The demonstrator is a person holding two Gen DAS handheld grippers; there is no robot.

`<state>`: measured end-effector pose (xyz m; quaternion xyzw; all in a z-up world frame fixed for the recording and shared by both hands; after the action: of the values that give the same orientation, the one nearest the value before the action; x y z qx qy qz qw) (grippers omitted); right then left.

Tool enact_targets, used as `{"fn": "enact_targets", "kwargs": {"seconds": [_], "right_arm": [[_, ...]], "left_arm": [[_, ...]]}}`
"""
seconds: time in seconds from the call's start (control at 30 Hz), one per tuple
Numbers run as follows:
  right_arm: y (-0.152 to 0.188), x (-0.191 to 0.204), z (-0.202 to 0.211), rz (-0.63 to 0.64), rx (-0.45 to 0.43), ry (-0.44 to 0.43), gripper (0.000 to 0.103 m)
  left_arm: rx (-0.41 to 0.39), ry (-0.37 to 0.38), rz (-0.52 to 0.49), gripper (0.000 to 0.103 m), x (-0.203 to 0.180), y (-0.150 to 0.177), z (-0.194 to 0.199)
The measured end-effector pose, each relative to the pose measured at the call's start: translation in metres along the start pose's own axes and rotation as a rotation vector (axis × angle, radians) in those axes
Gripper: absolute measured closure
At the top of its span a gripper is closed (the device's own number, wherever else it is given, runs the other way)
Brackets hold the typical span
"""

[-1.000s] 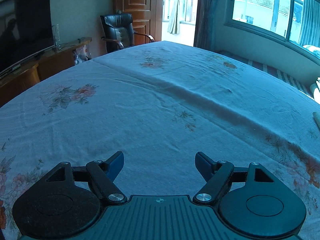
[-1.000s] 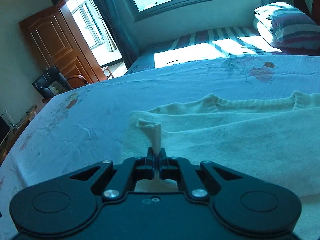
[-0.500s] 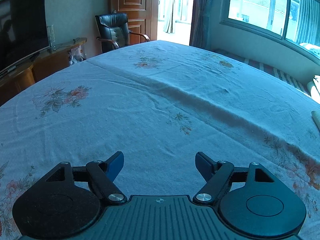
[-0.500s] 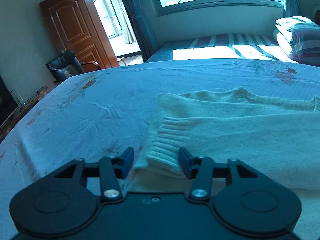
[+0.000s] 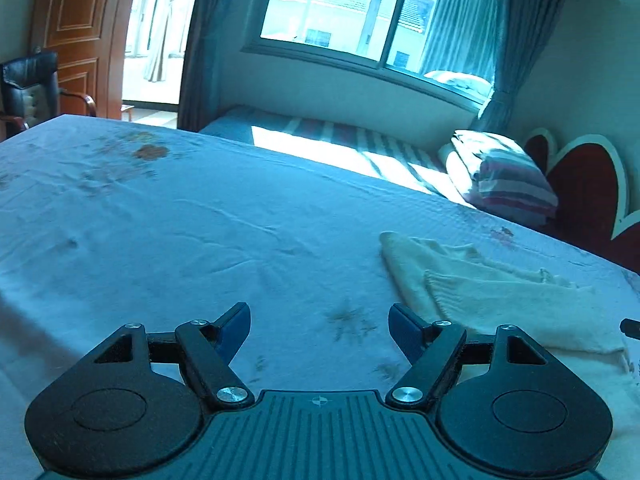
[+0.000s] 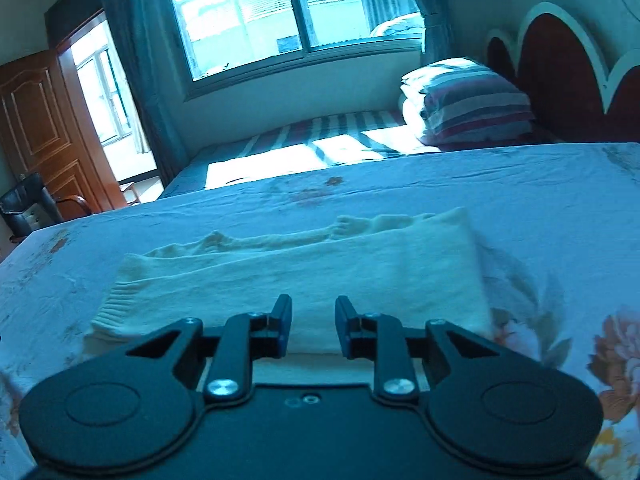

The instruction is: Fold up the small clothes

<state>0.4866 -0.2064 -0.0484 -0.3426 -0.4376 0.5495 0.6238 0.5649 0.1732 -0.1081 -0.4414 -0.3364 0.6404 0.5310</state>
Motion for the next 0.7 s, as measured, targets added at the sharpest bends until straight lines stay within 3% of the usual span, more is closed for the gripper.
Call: {"fn": "enact_targets", "kwargs": {"seconds": [0.03,0.1,0.2,0.27,0.3,0.37,0.47,0.53,0.6,0.7], "right_arm": [[-0.002,-0.020,0.001,-0.006,-0.002,0.046,0.082],[-0.007,-0.053,0.000,-0.028,-0.006,0.106,0.085],[-0.002,-0.078,-0.012,-0.025,0.012,0.111,0.092],[0.014,-0.080,-0.029,0.003,0.077,0.077,0.097],[0.023,-0.080,-0.037,0.033,0.117,0.072,0.097],[0.022,-0.075,-0.038,0.095,0.107,0.042,0.097],[0.003,-0.078,-0.042,0.100,0.058,0.007,0.096],[-0.013,-0.082,-0.060,0.108,0.046,0.006,0.092],[-0.024,-0.083,-0.087,0.121,0.057,0.008,0.081],[-0.024,-0.089,-0.123,0.112,0.115,0.017,0.082]], "left_arm": [[0.006,0.020,-0.010,0.041,-0.015,-0.001,-0.008],[0.011,0.075,-0.049,0.042,-0.059,-0.001,-0.027],[0.030,0.114,-0.120,0.042,-0.104,0.011,-0.045],[0.102,0.117,-0.177,0.042,-0.129,0.031,-0.062],[0.132,0.094,-0.218,0.042,-0.134,0.039,-0.068],[0.101,0.065,-0.263,0.042,-0.141,0.035,-0.063],[0.047,0.060,-0.238,0.041,-0.138,0.017,-0.063],[0.056,0.044,-0.254,0.041,-0.140,0.010,-0.074],[0.077,0.038,-0.273,0.041,-0.144,0.006,-0.093],[0.112,0.011,-0.290,0.041,-0.145,0.011,-0.105]]}}
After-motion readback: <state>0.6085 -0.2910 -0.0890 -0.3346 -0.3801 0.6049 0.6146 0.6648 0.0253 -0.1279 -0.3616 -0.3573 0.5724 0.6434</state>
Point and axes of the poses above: each gripper's, at about its wrist camera, not at the fingertips, and z roughly against the way its jaws point, x to its left, y to its underside, the point moved 6 cm from there along -z, roughly the way its jaws point, and after that the axes turned 12 degrees about -x, right-handed, at the moved point
